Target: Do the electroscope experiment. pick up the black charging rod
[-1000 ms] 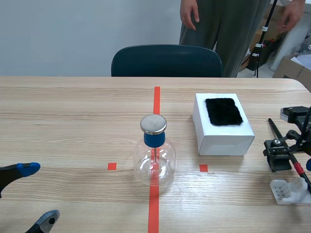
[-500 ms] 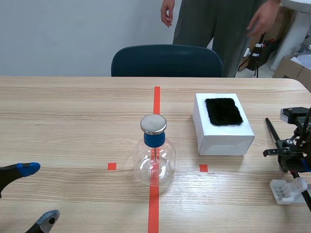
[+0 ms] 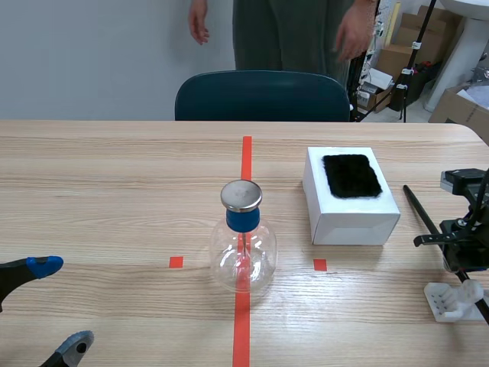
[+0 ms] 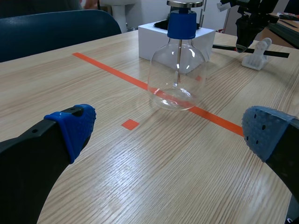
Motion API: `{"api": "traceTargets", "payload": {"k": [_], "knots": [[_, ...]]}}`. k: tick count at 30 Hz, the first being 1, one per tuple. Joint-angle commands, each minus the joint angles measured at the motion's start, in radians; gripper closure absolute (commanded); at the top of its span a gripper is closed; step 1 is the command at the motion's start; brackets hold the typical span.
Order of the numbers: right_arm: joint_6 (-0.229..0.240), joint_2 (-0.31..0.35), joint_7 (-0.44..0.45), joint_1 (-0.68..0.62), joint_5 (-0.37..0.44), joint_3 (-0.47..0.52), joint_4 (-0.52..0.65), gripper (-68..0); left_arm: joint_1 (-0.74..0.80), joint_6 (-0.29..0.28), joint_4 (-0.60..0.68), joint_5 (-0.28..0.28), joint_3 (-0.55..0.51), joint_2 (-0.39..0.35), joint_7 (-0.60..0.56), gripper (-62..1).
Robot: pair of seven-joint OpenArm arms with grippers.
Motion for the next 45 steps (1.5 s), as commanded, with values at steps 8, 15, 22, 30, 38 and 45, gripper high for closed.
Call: {"api": "traceTargets", "payload": {"k": [8,15,22,30,38,45], "knots": [[0.0,0.017,-0.003,-0.005,-0.008,-0.003,-0.003,-0.1,-0.003,-0.002,0.018,-0.01,0.0,-0.003,-0.011,-62.3],[0.001,0.029,0.001,-0.008,-0.003,-0.002,0.012,-0.2,-0.003,-0.002,0.018,-0.01,0.0,-0.003,-0.011,-62.3],[0.001,0.051,-0.04,-0.058,0.02,0.0,0.16,-0.2,-0.003,-0.002,0.018,-0.01,0.0,-0.003,-0.011,-62.3],[0.0,0.058,-0.068,-0.171,0.03,0.072,0.446,-0.2,-0.003,-0.002,0.018,-0.01,0.0,-0.003,-0.011,-62.3],[0.001,0.058,0.039,-0.408,-0.095,0.129,0.809,-0.1,-0.003,-0.002,0.018,-0.01,0.0,-0.003,-0.011,-62.3],[0.0,0.057,0.278,-0.705,-0.344,0.135,1.089,-0.2,-0.003,-0.002,0.018,-0.01,0.0,-0.003,-0.011,-62.3]]}}
